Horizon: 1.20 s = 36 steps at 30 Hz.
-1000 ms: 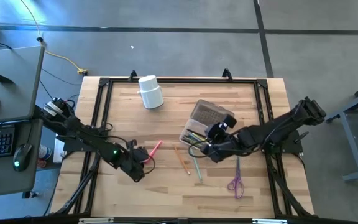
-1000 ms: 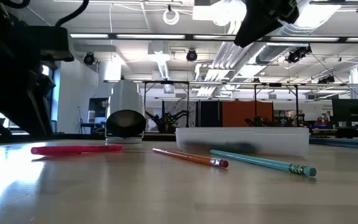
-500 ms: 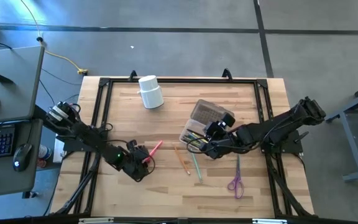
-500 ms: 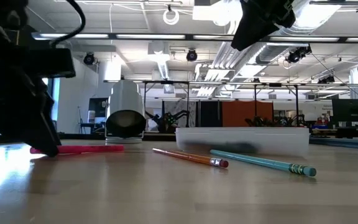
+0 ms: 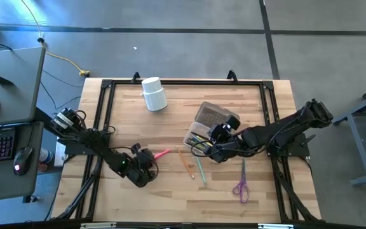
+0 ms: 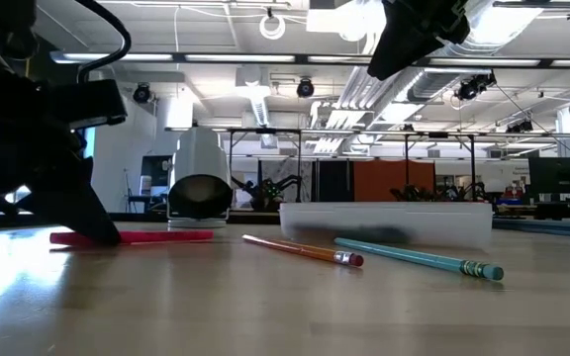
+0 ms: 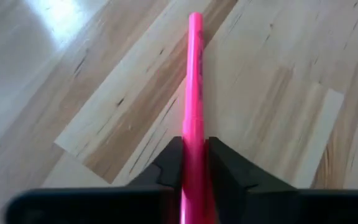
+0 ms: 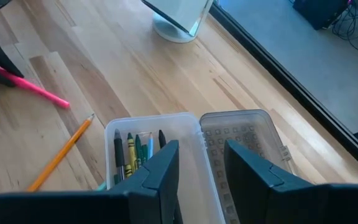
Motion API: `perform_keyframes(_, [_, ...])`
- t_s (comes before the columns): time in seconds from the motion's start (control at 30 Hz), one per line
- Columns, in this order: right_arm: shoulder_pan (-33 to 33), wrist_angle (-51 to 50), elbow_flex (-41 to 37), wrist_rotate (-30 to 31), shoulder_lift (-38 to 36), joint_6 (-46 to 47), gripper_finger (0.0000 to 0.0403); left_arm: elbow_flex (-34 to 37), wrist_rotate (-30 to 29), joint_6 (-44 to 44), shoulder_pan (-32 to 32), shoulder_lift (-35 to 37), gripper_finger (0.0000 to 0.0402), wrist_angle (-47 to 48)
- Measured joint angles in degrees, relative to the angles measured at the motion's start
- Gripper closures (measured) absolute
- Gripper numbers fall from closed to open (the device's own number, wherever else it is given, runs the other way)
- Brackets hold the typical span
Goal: Pick & place school supplies into a supply box
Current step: Put the pink pen into the supply box
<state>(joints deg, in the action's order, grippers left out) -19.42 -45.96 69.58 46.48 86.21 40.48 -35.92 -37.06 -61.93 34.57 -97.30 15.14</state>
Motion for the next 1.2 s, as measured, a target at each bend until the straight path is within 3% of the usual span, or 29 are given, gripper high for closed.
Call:
perform_keyframes(0.07, [0.0, 0.0, 0.0, 0.0, 0.0, 0.0, 0.0290, 0.0, -0.2, 0.2, 0.0, 0.0, 0.0340, 0.1])
perform_keyframes(0.3, [0.0, 0.0, 0.0, 0.0, 0.0, 0.0, 0.0291, 0.4, -1.7, 1.9, -0.1, 0.5, 0.0340, -1.4])
perform_keyframes(0.6, [0.0, 0.1, 0.0, -0.1, 0.0, 0.0, 0.0290, -3.3, -2.3, 12.8, -1.4, 6.9, 0.0327, -4.6])
perform_keyframes(0.77, [0.0, 0.4, 0.0, -0.4, 0.0, 0.0, 0.0290, -7.1, -1.5, 23.9, -5.9, 8.2, 0.0332, -4.6])
perform_keyframes(1.07, [-0.3, -3.2, 0.0, 0.0, 0.0, 0.0, 0.0290, -15.5, 16.7, 49.1, -21.5, 4.5, 0.0322, -9.5])
perform_keyframes(1.2, [-0.3, -5.1, 0.0, -1.5, 0.0, 1.9, 0.0290, -18.7, 27.9, 62.3, -27.5, 1.2, 0.0325, -12.9])
